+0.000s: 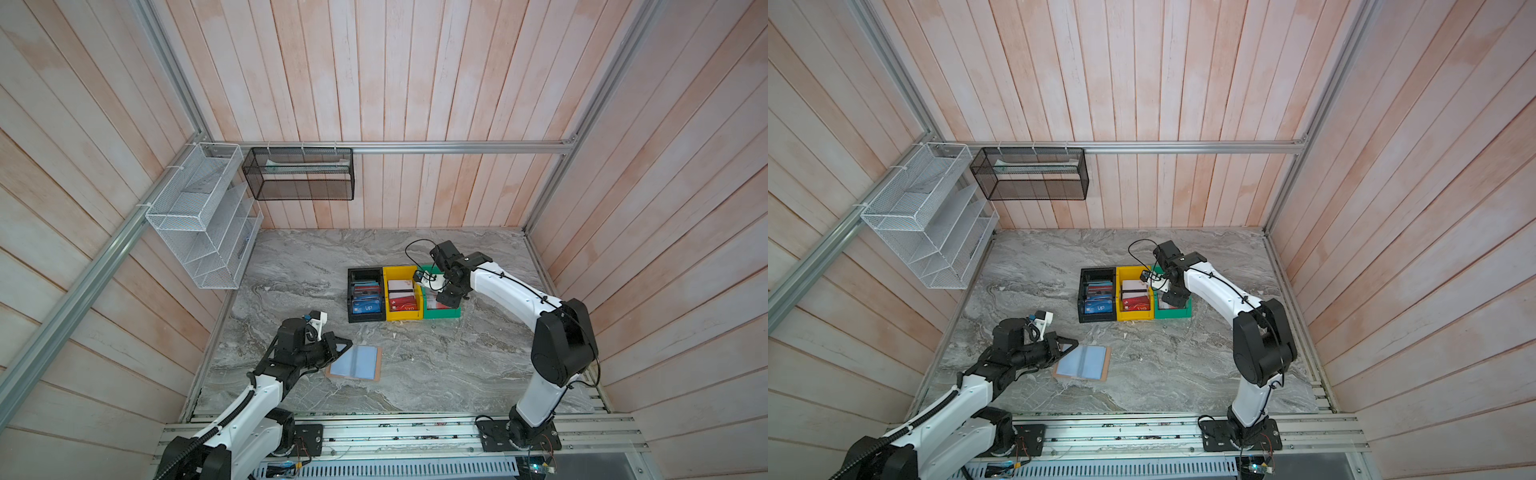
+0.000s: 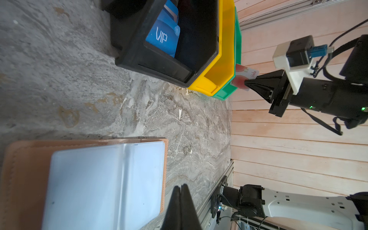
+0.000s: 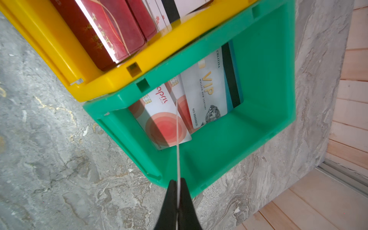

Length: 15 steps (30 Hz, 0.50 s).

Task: Take the credit cards out of the card holder
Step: Place the credit card in the storage box.

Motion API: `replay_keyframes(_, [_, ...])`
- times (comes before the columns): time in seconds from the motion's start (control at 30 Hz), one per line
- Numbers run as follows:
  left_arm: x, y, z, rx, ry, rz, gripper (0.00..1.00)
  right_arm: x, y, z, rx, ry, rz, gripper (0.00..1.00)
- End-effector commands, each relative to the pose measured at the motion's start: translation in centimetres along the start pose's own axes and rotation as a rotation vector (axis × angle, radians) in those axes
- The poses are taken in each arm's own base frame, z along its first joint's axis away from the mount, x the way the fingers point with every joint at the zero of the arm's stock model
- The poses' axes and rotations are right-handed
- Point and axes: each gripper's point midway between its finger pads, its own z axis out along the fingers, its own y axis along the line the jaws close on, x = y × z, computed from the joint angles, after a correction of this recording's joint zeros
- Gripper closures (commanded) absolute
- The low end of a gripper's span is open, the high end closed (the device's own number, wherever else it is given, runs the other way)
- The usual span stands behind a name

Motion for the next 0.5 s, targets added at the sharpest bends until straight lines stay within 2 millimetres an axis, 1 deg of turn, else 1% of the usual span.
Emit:
replay_keyframes(0.0, [-0.1, -0.1, 0.0, 0.011, -0.006, 0.021, 1.00, 0.2, 0.3, 1.4, 0.015, 0.048, -0.046, 1.00])
replay_keyframes(0.2, [-0.1, 0.2, 0.1, 0.004, -0.006, 0.013, 1.00, 0.4, 0.7, 2.1, 0.011, 0.059, -0.065, 1.00])
replay_keyframes(0.47, [-0.2, 0.2, 0.1, 0.003, -0.011, 0.006, 1.00, 0.4, 1.4, 2.6, 0.004, 0.046, -0.083, 1.00])
